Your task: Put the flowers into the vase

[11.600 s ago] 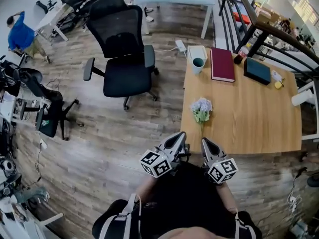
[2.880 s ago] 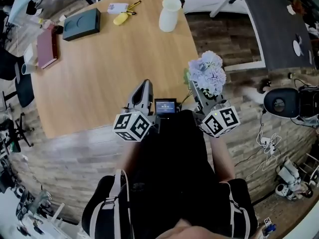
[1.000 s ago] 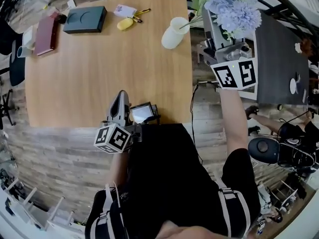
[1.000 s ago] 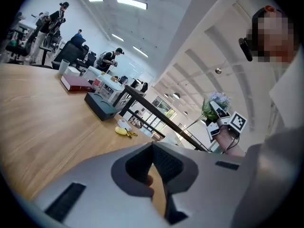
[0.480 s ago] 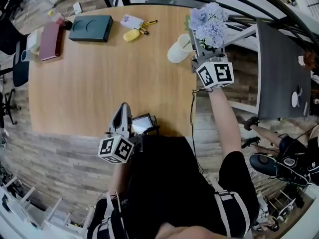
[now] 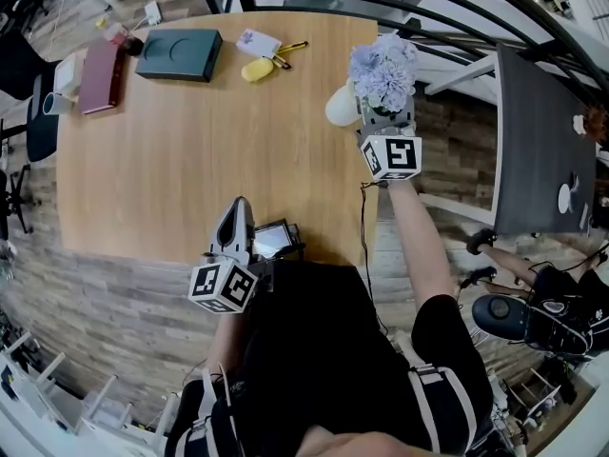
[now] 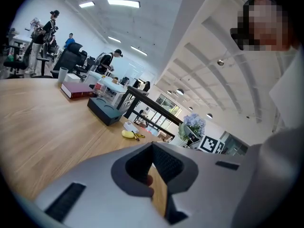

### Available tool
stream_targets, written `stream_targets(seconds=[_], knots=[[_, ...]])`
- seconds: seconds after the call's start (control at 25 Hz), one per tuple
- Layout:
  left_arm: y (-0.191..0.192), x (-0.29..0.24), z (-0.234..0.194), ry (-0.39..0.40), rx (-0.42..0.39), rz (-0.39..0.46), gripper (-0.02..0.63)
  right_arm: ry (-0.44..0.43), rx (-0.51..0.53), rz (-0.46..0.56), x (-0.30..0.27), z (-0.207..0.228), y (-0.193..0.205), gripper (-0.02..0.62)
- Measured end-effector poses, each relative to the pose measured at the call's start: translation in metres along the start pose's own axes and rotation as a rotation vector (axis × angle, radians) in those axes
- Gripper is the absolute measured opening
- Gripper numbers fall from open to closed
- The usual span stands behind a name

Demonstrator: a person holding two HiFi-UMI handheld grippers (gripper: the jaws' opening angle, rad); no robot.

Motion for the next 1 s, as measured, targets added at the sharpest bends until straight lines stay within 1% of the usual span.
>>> stream_targets(seconds=[0.36,0.56,0.8,1.0], knots=[[0.001,0.006,-0.004,0.006,-0.005,0.001,0.048,0.054,0.040,-0.043,0.002,-0.004,0.021,0.173],[0.002,0.009,-0.003,0.014,-0.014,0.002,0.048,0.049,0.077,-0.086,0.001,-0.007,0.026,0.176],[0.002,0.012,-0.003,0.022,-0.006,0.004,0.048,0.006,0.102,-0.153,-0.002,-0.012,0.027,0.253],[0.003,0.015,-0.002,0.035,-0.008,0.013,0.048,-0.032,0.113,-0.202,-0.001,-0.013,0.025,0.297]])
Point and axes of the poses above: the fingertips, and each gripper's own axes: x backward along the fingers, z to its right, y out of its underside, the point moved 3 cm from there along x, backward along the fingers, and after that the axes turned 15 degrees about -z, right-handed, at the moved point
